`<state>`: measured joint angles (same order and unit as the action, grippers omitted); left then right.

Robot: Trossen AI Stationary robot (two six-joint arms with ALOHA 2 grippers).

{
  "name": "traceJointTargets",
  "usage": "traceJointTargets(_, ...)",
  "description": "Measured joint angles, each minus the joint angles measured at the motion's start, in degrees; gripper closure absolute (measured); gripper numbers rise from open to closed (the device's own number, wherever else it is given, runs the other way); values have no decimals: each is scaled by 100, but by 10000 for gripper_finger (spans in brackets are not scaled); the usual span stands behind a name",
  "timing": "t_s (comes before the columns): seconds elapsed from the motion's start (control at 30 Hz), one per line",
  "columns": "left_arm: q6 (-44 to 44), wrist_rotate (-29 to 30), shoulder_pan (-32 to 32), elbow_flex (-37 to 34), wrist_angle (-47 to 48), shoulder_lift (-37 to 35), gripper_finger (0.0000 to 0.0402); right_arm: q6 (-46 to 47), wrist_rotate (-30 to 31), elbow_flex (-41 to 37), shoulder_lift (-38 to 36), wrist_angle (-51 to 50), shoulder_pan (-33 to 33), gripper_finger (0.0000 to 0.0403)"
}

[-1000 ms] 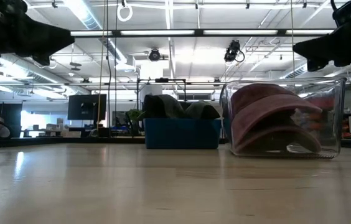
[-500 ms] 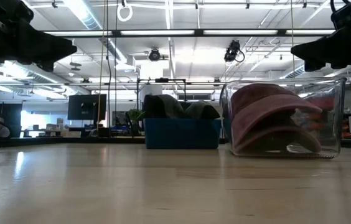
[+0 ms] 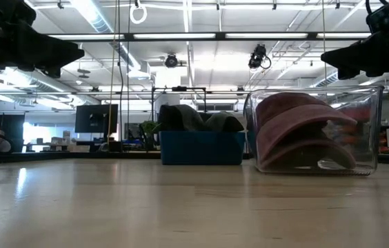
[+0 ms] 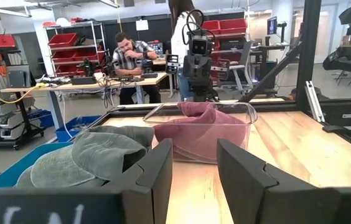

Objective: Pick & Place hat
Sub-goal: Return to home position

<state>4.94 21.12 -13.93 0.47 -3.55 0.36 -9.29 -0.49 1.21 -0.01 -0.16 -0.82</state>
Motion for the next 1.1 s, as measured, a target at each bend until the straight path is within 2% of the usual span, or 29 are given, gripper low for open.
traceJointTargets(0.33,27,2,0,-2,-78,0,273,54,1,0,0,0,1,365)
traceJointTargets(0.5,27,-2,0,-7,-138,0,273,457,100,0,0,7,2,365)
traceJointTargets(1.1,27,0,0,-7,-203,0,273,430,101,0,0,11,2,365)
